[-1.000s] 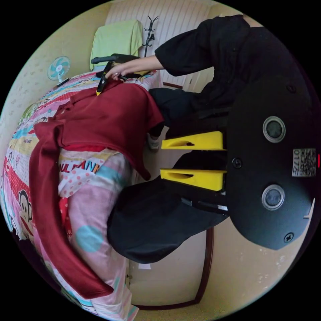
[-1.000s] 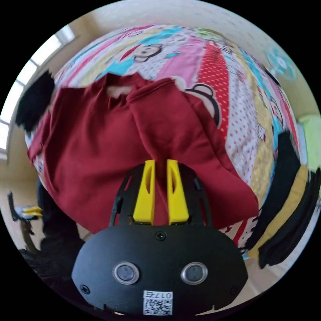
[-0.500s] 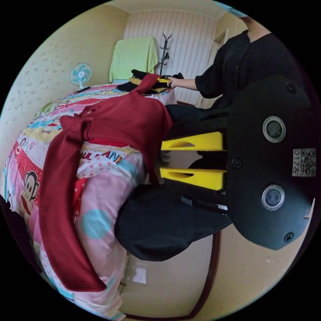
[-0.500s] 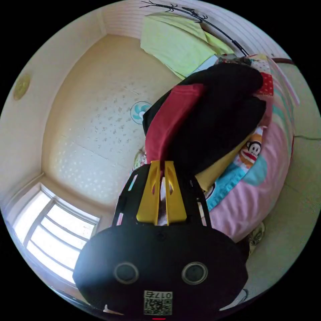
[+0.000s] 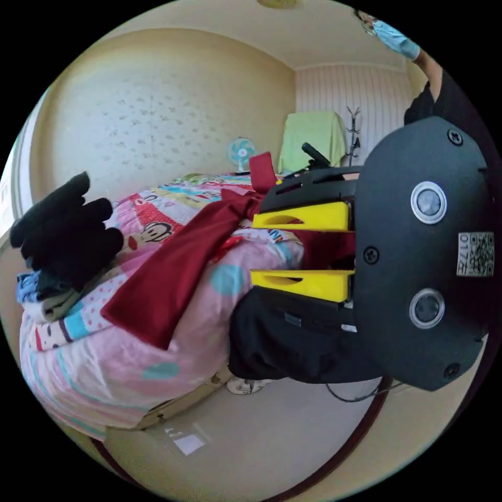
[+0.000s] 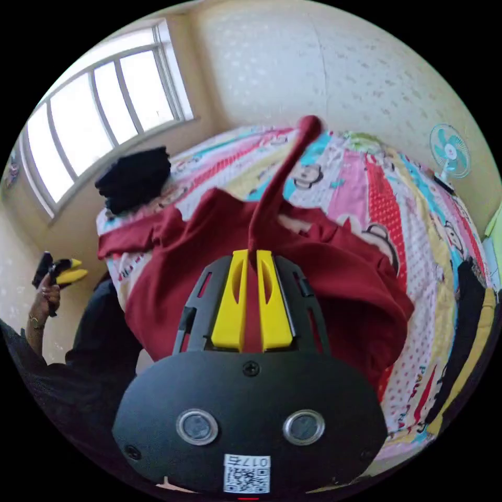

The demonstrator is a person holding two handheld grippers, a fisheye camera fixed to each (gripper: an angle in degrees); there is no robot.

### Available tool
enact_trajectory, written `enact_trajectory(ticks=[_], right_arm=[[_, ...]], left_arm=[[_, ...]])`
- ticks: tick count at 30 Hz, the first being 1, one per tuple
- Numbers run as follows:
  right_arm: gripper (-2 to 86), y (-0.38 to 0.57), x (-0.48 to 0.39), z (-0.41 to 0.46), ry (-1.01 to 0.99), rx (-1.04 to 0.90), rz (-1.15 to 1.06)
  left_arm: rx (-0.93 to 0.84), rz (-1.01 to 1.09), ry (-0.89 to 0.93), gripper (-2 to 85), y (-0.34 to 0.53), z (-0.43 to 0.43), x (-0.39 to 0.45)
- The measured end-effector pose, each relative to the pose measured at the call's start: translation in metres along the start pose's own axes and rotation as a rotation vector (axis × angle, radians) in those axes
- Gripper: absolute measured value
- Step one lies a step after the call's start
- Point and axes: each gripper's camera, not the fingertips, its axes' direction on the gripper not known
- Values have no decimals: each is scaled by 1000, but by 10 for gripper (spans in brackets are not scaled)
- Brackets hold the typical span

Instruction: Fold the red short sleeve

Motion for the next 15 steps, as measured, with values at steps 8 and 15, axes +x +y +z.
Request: enact_trajectory(ticks=[8,15], right_arm=[[16,74,-80,19,191,-114,-135],[13,96,-24,-25,175,-9,99]], left_arm=[[244,-315,71,126,-29,-6,-94],[518,-281,148,35,6,-45,-86]])
